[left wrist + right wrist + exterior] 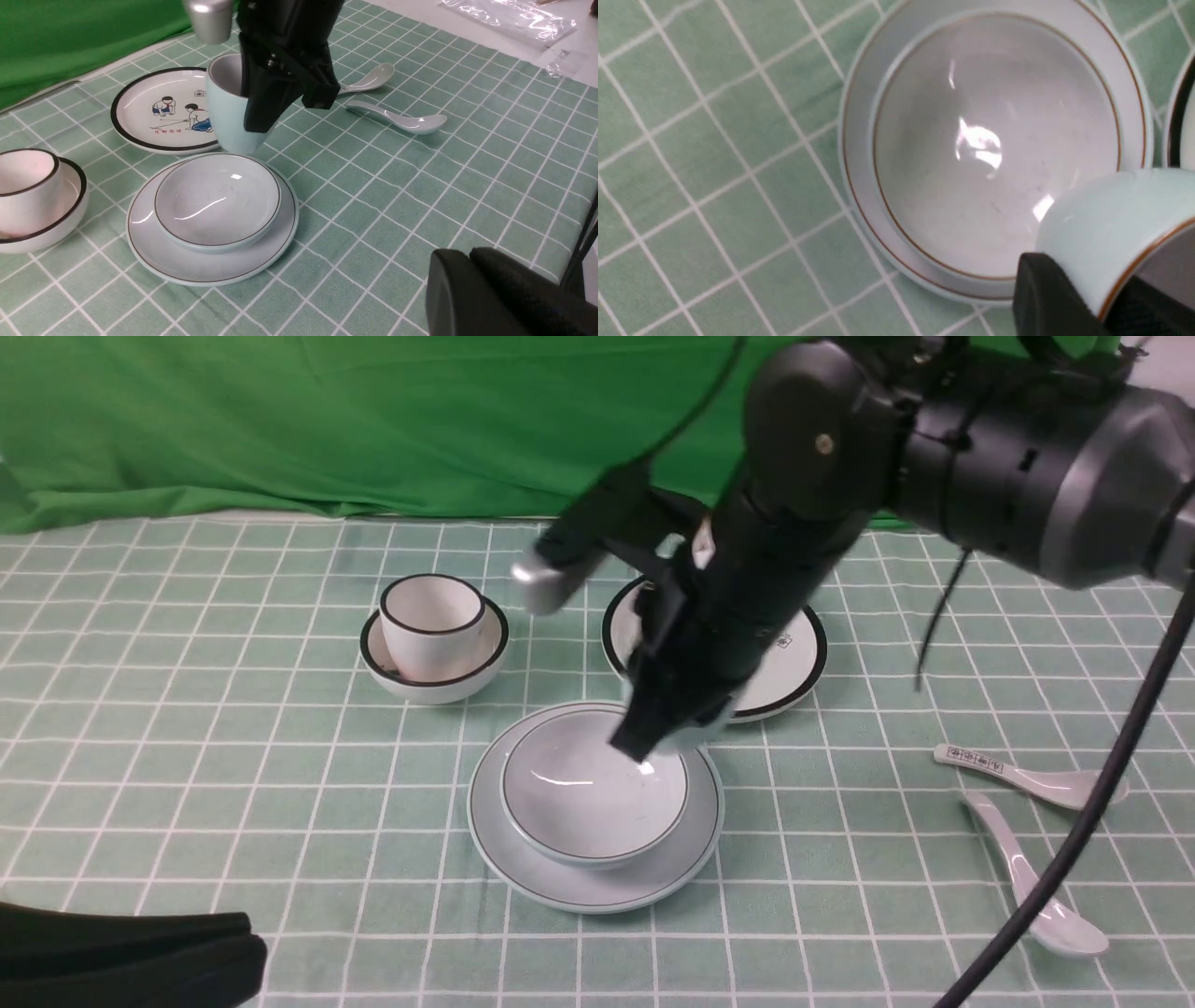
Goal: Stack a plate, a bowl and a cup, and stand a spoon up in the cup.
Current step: Use the right arm to put the blue teacup into the blue rice bowl in the middle
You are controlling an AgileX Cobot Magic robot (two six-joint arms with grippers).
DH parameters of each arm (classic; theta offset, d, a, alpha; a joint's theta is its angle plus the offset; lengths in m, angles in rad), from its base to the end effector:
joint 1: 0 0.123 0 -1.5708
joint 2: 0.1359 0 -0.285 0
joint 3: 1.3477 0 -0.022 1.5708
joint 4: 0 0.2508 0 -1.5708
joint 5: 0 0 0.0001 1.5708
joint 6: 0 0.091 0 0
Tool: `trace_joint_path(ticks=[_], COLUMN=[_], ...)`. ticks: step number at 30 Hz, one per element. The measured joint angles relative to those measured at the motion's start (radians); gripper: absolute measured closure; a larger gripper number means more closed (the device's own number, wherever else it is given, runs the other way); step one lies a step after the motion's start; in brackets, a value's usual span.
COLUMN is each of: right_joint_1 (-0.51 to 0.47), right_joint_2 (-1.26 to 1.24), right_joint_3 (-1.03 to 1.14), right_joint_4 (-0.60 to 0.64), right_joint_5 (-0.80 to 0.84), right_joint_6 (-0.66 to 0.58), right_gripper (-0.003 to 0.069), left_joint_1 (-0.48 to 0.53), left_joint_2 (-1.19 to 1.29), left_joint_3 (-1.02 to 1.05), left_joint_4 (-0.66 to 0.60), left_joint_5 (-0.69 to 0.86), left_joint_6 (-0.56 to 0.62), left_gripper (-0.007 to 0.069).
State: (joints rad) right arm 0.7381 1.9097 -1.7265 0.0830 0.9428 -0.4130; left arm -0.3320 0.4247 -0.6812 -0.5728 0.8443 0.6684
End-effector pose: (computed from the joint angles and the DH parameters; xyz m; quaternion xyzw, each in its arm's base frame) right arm 0.3126 0.2926 0.2961 -0.5124 0.8167 0.0808 0.2529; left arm 0.0480 -0.0556 0.3462 0.3486 0.7499 -0.1915 0.5287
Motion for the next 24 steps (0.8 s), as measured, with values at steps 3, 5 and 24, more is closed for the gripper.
trace_joint_path(ticks=[3,5,24], right_joint_1=[0.009,0.01,0.012], right_joint_2=[0.052,0.113,0.193], right_joint_3=[-0.031,-0.048,-0.062], right_joint_4=[0.0,-0.003,0.04], right_joint_5=[0.003,0.003,-0.054], right_joint_6=[0.0,-0.003,0.0], right_gripper=[0.0571,0.0571,0.0571], left_joint_1=[0.0,0.0,0.0], left_joint_2=[0.0,0.0,0.0], left_joint_3=[0.0,0.0,0.0], left_joint_4=[0.0,0.0,0.004], left_joint_5=[-0.001,-0.001,-0.001], left_joint_6=[0.006,0.007,0.017], left_gripper=[0.0608,0.0608,0.0608])
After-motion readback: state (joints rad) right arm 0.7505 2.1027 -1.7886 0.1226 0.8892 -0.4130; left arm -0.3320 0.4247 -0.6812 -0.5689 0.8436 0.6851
